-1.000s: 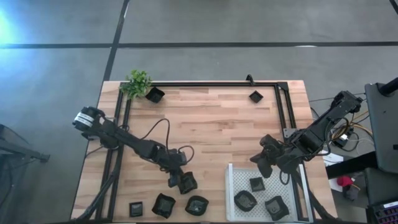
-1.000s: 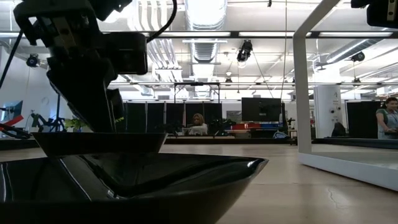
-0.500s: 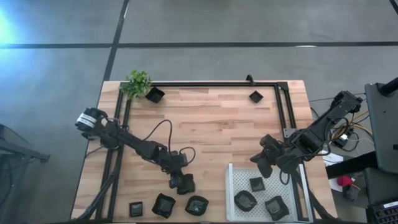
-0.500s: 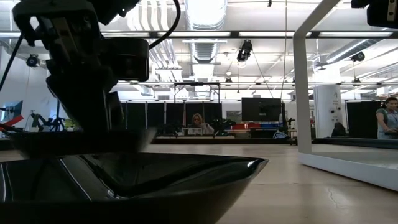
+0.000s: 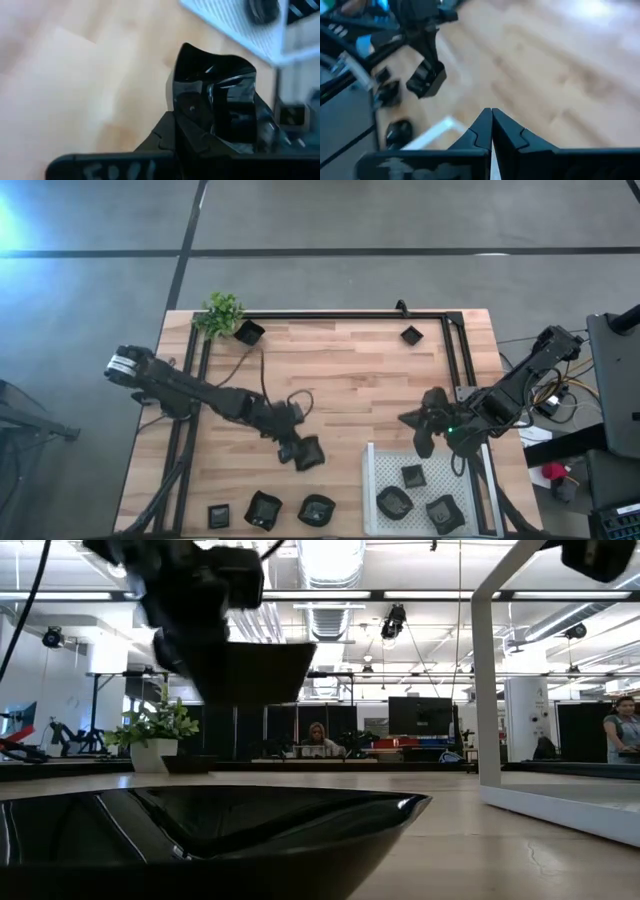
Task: Pick & Place Mini shaped plates
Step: Stack the distorted square plate on top of the other distorted square plate on the shelf
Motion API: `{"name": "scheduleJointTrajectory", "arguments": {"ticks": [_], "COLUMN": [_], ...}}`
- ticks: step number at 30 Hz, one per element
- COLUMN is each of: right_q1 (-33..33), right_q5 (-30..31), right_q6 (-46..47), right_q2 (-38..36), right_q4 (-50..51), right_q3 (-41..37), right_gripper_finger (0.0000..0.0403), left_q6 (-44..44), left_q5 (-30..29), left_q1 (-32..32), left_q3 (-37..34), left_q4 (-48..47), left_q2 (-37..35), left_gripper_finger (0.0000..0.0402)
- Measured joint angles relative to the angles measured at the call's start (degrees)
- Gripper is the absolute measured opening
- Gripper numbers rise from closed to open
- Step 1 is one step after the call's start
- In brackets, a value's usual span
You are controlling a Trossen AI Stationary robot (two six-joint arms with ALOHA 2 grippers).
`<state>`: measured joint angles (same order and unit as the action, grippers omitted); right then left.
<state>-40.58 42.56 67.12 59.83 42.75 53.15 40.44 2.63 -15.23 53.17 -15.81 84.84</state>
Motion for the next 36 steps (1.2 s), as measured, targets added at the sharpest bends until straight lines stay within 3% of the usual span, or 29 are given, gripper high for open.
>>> {"name": "scheduleJointTrajectory", "arguments": {"ticks": [4,8,14,17,21,25,36], "right_q1": [0.01,0.26,1.83,2.44,2.91,3.59,7.14], "right_q5": [8.55,13.23,14.20,14.19,14.19,14.32,14.15], "right_q6": [-5.28,-11.32,-16.19,-16.57,-18.75,-23.03,-28.31], "right_q2": [-0.14,-0.15,-0.13,-0.11,-0.10,0.00,0.20], "right_q4": [-0.36,-1.00,-1.69,-1.69,-1.77,-3.42,-9.53], "right_q3": [0.00,0.00,0.00,0.00,0.00,0.00,0.00], "right_gripper_finger": [0.0008,0.0009,0.0009,0.0009,0.0009,0.0009,0.0020], "left_q6": [-5.18,-11.57,-21.39,-22.82,-22.20,-22.88,-34.66], "left_q5": [-9.33,-17.45,-21.14,-23.16,-30.12,-37.63,-44.55], "left_q1": [2.10,3.07,3.05,3.16,3.43,3.87,6.32], "left_q3": [5.39,11.18,16.73,18.86,21.85,23.84,23.48], "left_q4": [-10.95,-20.37,-31.28,-37.00,-42.46,-38.78,-11.71], "left_q2": [-2.57,-2.59,-2.43,-2.45,-2.45,-2.25,1.33], "left_gripper_finger": [0.0000,0.0000,0.0000,0.0000,0.0000,0.0000,0.0000]}}
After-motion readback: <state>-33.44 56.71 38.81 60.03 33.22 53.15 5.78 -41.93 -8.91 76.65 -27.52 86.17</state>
